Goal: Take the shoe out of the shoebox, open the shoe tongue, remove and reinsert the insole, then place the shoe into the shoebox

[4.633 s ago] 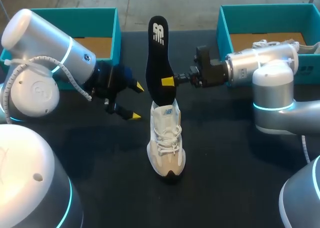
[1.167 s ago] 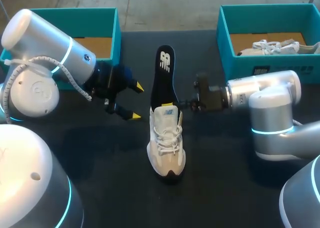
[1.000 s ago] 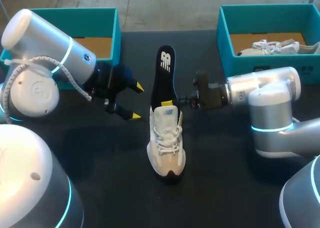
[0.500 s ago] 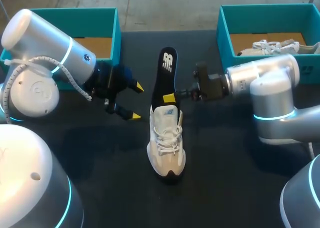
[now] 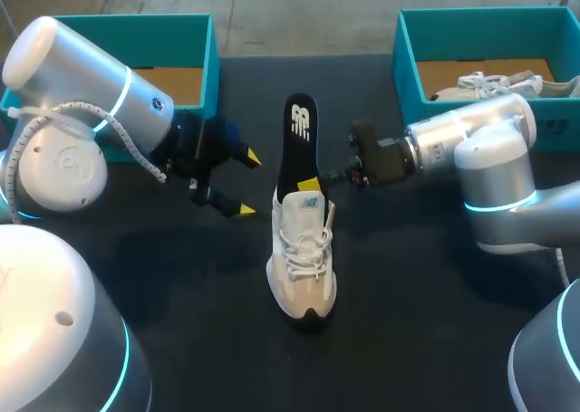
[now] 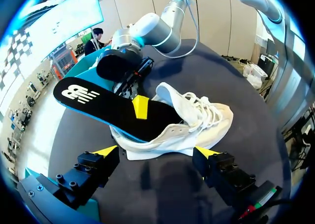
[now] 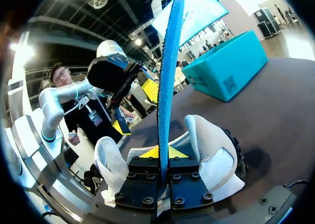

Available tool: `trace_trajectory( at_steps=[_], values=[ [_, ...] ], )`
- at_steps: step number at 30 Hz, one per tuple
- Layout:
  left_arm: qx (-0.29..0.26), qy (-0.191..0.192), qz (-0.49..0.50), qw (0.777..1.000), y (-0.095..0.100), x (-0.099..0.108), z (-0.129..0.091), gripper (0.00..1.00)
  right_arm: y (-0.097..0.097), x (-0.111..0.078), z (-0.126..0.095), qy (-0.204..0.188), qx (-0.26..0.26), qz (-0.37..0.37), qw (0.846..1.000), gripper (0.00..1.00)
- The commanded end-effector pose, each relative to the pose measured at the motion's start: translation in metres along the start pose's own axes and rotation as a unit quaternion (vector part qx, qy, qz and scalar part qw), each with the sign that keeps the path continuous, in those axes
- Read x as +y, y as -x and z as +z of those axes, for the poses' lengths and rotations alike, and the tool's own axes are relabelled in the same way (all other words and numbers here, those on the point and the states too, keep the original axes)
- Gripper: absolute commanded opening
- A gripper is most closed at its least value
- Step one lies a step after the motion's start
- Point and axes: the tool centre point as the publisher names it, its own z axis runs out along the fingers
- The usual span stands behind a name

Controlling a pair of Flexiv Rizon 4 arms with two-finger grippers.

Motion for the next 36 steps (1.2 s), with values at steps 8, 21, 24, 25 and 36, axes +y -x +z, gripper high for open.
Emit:
trace_trajectory(
  at_steps=[8, 21, 24, 25, 36],
  values=[
    [0.000, 0.002, 0.000, 1.000, -0.001, 0.000, 0.000, 1.00, -0.001, -0.017, 0.015, -0.032, 0.013, 0.040, 0.999, 0.00],
    [0.000, 0.002, 0.000, 1.000, -0.001, 0.000, 0.000, 1.00, -0.014, -0.017, 0.015, -0.027, -0.022, 0.039, 0.999, 0.13],
    [0.000, 0.002, 0.000, 1.000, -0.001, 0.000, 0.000, 1.00, -0.017, -0.010, 0.013, -0.029, -0.029, 0.033, 0.999, 0.14],
    [0.000, 0.002, 0.000, 1.000, -0.001, 0.000, 0.000, 1.00, -0.017, -0.008, 0.012, -0.030, -0.031, 0.031, 0.999, 0.14],
    [0.000, 0.002, 0.000, 1.000, -0.001, 0.000, 0.000, 1.00, -0.014, 0.015, 0.001, -0.050, -0.041, 0.013, 0.998, 0.15]
  ],
)
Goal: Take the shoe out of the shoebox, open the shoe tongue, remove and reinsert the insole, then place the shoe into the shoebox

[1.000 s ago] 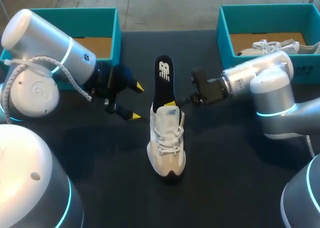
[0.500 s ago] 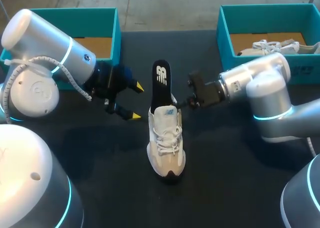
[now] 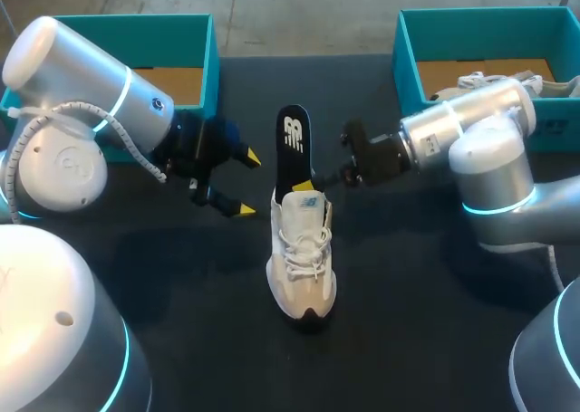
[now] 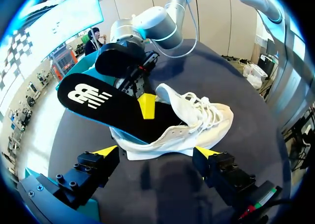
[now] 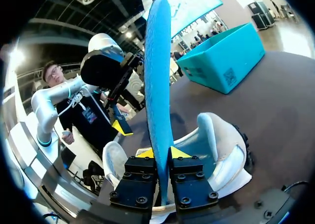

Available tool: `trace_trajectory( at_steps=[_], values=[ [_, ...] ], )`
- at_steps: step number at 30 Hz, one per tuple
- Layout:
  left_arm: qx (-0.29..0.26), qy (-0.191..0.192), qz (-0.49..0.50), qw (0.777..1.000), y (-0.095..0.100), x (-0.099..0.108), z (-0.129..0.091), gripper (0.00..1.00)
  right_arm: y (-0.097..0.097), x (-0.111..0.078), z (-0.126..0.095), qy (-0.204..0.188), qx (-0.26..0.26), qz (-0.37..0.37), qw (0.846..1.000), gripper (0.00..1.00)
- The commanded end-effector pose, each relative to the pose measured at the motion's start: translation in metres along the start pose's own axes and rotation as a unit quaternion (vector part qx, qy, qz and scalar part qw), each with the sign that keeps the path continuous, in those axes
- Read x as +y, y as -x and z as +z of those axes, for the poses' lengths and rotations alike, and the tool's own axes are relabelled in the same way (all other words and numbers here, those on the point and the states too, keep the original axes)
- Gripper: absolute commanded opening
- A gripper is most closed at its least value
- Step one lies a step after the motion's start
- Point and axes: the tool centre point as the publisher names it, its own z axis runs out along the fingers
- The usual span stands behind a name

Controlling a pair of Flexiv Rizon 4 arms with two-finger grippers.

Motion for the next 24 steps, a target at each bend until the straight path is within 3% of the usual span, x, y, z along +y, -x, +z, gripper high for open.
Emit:
trace_trajectory(
  at_steps=[1, 7, 9, 24],
  values=[
    [0.000, 0.002, 0.000, 1.000, -0.001, 0.000, 0.000, 1.00, 0.001, 0.011, -0.006, -0.013, -0.002, -0.004, 1.000, 0.16],
    [0.000, 0.002, 0.000, 1.000, -0.001, 0.000, 0.000, 1.00, 0.007, 0.020, -0.008, -0.027, 0.006, -0.012, 1.000, 0.13],
    [0.000, 0.002, 0.000, 1.000, -0.001, 0.000, 0.000, 1.00, 0.008, 0.020, -0.008, -0.031, 0.008, -0.010, 0.999, 0.00],
    [0.000, 0.002, 0.000, 1.000, -0.001, 0.000, 0.000, 1.00, -0.002, -0.009, -0.001, -0.021, 0.009, 0.033, 0.999, 0.00]
  ],
)
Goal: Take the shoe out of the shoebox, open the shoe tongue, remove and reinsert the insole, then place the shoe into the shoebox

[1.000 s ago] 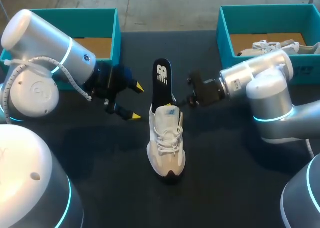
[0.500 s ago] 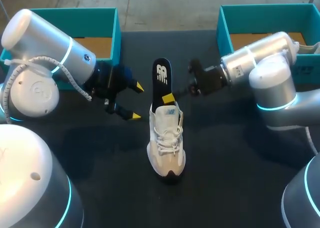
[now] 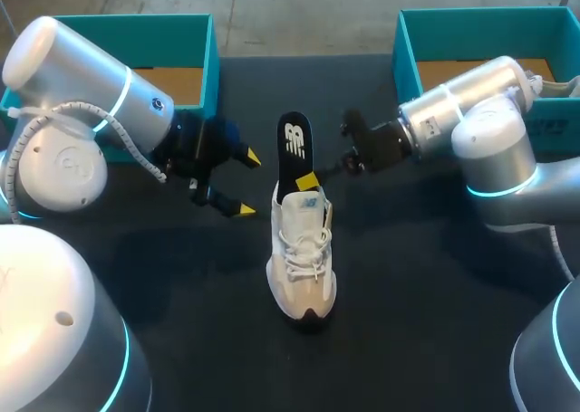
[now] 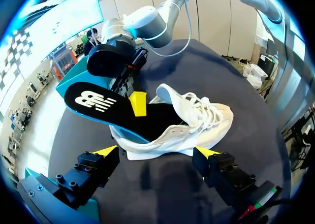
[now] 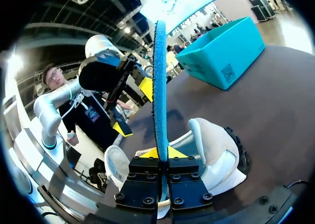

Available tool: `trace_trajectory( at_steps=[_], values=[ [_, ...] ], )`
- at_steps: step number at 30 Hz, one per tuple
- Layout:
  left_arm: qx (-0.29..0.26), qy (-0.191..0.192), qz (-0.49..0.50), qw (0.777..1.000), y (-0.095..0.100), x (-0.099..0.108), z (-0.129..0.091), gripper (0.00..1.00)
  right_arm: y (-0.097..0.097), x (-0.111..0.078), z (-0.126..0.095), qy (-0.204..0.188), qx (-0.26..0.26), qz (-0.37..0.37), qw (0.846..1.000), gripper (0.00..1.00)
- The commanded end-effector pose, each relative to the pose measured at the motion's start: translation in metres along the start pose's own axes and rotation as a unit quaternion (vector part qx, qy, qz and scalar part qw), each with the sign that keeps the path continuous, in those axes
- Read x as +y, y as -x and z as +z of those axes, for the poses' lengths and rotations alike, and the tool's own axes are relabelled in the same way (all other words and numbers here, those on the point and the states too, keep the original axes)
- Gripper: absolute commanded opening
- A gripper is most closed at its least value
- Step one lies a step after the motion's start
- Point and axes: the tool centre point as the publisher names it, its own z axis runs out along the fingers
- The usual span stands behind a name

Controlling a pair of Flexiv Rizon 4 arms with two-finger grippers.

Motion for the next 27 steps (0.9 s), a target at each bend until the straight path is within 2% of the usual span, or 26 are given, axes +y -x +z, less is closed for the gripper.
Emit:
trace_trajectory(
  at_steps=[1, 12, 14, 16, 17, 18, 27],
  values=[
    [0.000, 0.002, 0.000, 1.000, -0.001, 0.000, 0.000, 1.00, -0.007, -0.012, 0.009, 0.010, -0.005, 0.008, 1.000, 0.00],
    [0.000, 0.002, 0.000, 1.000, -0.001, 0.000, 0.000, 1.00, -0.015, -0.028, 0.021, 0.015, -0.001, 0.033, 0.999, 0.00],
    [0.000, 0.002, 0.000, 1.000, -0.001, 0.000, 0.000, 1.00, -0.015, -0.025, 0.020, 0.014, -0.005, 0.028, 0.999, 0.00],
    [0.000, 0.002, 0.000, 1.000, -0.001, 0.000, 0.000, 1.00, -0.015, -0.021, 0.019, 0.010, -0.008, 0.024, 1.000, 0.10],
    [0.000, 0.002, 0.000, 1.000, -0.001, 0.000, 0.000, 1.00, -0.014, -0.018, 0.018, 0.007, -0.012, 0.021, 1.000, 0.22],
    [0.000, 0.002, 0.000, 1.000, -0.001, 0.000, 0.000, 1.00, -0.014, -0.015, 0.016, 0.004, -0.016, 0.019, 1.000, 0.26],
    [0.000, 0.002, 0.000, 1.000, -0.001, 0.000, 0.000, 1.00, -0.012, 0.007, 0.005, -0.015, -0.026, -0.007, 1.000, 0.24]
  ],
)
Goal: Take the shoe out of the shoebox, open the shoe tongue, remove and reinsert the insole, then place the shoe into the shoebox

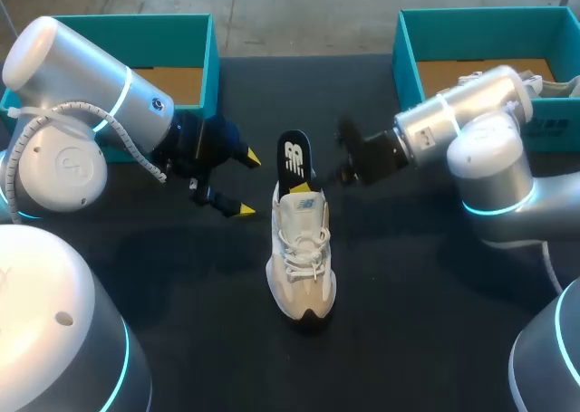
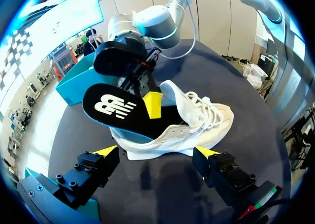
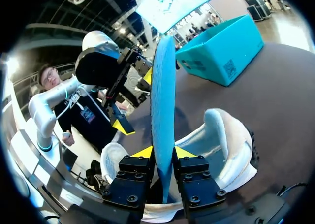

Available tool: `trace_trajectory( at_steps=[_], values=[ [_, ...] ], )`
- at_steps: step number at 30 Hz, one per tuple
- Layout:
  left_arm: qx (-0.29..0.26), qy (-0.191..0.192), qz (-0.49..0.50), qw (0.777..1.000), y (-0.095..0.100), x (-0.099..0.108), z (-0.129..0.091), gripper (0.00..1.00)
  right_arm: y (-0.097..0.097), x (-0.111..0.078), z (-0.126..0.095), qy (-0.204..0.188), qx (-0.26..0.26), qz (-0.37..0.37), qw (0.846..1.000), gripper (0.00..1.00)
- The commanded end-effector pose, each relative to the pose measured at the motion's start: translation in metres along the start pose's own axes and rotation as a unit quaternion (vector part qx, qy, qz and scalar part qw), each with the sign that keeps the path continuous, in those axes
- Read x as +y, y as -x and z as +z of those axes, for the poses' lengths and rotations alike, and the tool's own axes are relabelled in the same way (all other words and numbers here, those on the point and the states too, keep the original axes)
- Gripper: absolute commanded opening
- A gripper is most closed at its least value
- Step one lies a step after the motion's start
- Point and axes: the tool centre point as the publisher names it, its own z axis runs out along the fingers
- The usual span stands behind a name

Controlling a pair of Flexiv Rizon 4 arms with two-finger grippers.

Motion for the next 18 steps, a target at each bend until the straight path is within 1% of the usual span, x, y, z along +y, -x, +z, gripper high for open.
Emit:
trace_trajectory(
  at_steps=[1, 6, 7, 8, 9, 14, 18],
  values=[
    [0.000, 0.002, 0.000, 1.000, -0.001, 0.000, 0.000, 1.00, 0.003, 0.010, -0.006, -0.013, -0.001, -0.007, 1.000, 0.23],
    [0.000, 0.002, 0.000, 1.000, -0.001, 0.000, 0.000, 1.00, 0.012, 0.012, -0.005, -0.015, 0.005, -0.015, 1.000, 0.18],
    [0.000, 0.002, 0.000, 1.000, -0.001, 0.000, 0.000, 1.00, 0.014, 0.011, -0.004, -0.016, 0.009, -0.015, 1.000, 0.14],
    [0.000, 0.002, 0.000, 1.000, -0.001, 0.000, 0.000, 1.00, 0.016, 0.010, -0.004, -0.016, 0.010, -0.016, 1.000, 0.03],
    [0.000, 0.002, 0.000, 1.000, -0.001, 0.000, 0.000, 1.00, 0.019, 0.009, -0.003, -0.016, 0.011, -0.016, 1.000, 0.00],
    [0.000, 0.002, 0.000, 1.000, -0.001, 0.000, 0.000, 1.00, 0.023, 0.006, -0.002, -0.026, 0.020, -0.010, 0.999, 0.00],
    [0.000, 0.002, 0.000, 1.000, -0.001, 0.000, 0.000, 1.00, 0.017, -0.001, -0.002, -0.030, 0.025, -0.001, 0.999, 0.00]
  ],
)
